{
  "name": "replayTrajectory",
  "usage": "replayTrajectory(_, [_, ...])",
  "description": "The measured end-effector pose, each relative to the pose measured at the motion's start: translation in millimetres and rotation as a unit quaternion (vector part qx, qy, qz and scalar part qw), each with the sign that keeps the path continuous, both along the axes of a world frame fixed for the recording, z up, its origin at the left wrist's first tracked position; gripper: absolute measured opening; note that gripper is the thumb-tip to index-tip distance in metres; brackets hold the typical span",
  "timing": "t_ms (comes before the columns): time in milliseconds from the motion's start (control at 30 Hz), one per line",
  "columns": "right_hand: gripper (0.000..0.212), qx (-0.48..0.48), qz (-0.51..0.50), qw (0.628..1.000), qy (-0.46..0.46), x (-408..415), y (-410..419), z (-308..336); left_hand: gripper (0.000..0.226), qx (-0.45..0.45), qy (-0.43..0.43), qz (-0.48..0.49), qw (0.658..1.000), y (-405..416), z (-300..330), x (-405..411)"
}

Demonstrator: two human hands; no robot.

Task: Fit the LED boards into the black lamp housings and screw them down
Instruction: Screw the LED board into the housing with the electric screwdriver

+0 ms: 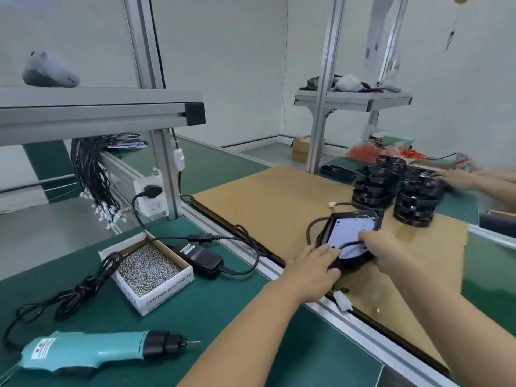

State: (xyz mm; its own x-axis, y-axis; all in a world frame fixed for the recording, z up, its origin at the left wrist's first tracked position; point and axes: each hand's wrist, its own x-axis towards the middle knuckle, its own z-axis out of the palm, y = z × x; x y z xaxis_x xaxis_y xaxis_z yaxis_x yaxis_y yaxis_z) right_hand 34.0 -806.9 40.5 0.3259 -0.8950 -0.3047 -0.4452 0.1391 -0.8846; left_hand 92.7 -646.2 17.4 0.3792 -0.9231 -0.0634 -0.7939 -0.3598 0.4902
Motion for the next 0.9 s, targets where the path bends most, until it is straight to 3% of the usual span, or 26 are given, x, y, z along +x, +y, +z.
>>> replayTrajectory(67, [0.035,-0.061,0.0,0.997,0.053,4,-2,0,0.056,0.01,-0.002,-0.006,1.0,1,-5,0])
replayTrajectory(100, [0.051,-0.126,0.001,0.986,0.108,7,-5,-2,0.057,0.013,-0.006,-0.008,1.0,2,-7,0])
replayTrajectory(167, [0.07,-0.256,0.011,0.939,0.229,11,-4,-4,0.057,0.021,-0.014,-0.009,1.0,5,-7,-1])
replayTrajectory(233, [0.064,-0.325,0.045,0.886,0.329,18,-5,-6,0.058,0.023,-0.016,-0.005,1.0,11,-4,-2])
replayTrajectory(433, [0.058,-0.264,0.134,0.806,0.513,31,2,21,0.055,-0.016,0.023,0.024,0.999,47,10,-4])
replayTrajectory(600, [0.043,-0.283,0.231,0.754,0.546,26,3,25,0.053,-0.089,0.104,0.094,0.986,95,14,6])
replayTrajectory(667, [0.056,-0.258,0.165,0.776,0.552,17,8,26,0.052,-0.088,0.113,0.117,0.983,110,12,11])
replayTrajectory(733, [0.064,-0.267,0.116,0.765,0.575,15,14,28,0.053,-0.073,0.107,0.136,0.982,121,10,14])
replayTrajectory(900, [0.05,-0.379,0.216,0.754,0.49,51,52,26,0.052,-0.064,0.092,0.172,0.979,140,6,19])
